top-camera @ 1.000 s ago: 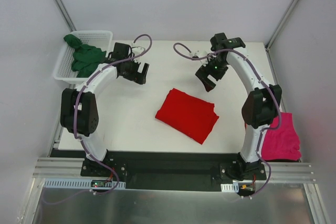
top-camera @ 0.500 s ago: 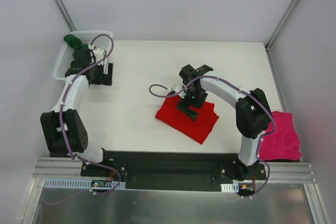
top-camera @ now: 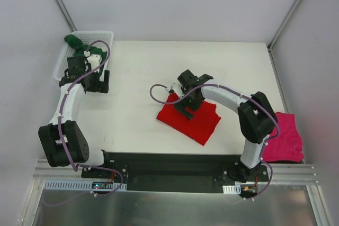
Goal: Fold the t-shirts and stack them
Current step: Fold the long partially folded tshirt into a neat square
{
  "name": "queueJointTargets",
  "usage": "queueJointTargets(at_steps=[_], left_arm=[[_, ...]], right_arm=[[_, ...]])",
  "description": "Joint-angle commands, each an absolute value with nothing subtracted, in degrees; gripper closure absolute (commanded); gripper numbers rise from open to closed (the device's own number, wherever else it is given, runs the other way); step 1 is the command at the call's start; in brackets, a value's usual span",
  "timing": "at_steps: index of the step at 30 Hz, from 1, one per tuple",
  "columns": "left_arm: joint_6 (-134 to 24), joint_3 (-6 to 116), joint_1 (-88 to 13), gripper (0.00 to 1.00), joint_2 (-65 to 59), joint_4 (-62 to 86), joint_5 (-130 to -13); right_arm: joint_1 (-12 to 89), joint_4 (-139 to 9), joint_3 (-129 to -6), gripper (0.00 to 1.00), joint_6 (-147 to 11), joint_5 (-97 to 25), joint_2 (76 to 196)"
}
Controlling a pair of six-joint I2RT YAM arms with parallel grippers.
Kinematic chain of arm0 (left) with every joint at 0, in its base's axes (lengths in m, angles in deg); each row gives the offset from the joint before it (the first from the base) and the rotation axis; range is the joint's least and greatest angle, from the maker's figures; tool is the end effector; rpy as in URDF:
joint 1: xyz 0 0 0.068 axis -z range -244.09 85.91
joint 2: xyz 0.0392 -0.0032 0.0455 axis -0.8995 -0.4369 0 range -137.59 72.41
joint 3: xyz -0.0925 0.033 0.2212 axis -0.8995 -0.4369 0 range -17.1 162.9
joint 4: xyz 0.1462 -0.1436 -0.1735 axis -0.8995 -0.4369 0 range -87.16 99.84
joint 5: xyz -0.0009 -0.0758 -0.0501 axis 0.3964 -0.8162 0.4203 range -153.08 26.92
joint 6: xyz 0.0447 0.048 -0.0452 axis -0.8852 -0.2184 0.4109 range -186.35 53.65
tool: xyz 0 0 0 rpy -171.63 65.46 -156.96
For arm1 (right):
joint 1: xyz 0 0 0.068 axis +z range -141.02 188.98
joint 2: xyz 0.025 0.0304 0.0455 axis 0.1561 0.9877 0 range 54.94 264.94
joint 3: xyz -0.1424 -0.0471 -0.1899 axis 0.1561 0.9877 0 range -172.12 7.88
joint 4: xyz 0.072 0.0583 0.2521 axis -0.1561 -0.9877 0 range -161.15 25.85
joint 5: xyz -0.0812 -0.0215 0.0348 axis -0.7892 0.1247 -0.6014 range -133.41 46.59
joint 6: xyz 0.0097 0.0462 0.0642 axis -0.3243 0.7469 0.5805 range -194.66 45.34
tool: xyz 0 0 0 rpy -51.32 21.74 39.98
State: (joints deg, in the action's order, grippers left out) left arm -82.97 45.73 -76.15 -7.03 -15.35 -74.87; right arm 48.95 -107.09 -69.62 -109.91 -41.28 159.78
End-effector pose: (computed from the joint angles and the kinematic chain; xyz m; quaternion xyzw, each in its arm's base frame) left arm 0.3373 0.0576 0.2329 0.0781 0.9056 0.0097 0.4167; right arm 0.2891 0.2457 0.1408 -0.6037 0.7784 0.0252 0.1703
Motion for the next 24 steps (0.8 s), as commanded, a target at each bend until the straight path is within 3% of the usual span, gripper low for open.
queueJointTargets(at_steps=[1,24], left_arm=[[-83.67,46.71,-76.40,0.01,-6.60,-16.00,-77.05],[-80.15,47.59,-76.31,0.01,-8.80,-16.00,-81.97]], right_arm=[[52.04,-106.95,-72.01,0.04,-106.22,-42.97,156.89],[54.51,-101.59,-67.54,0.04,-106.74,-43.93,162.78]])
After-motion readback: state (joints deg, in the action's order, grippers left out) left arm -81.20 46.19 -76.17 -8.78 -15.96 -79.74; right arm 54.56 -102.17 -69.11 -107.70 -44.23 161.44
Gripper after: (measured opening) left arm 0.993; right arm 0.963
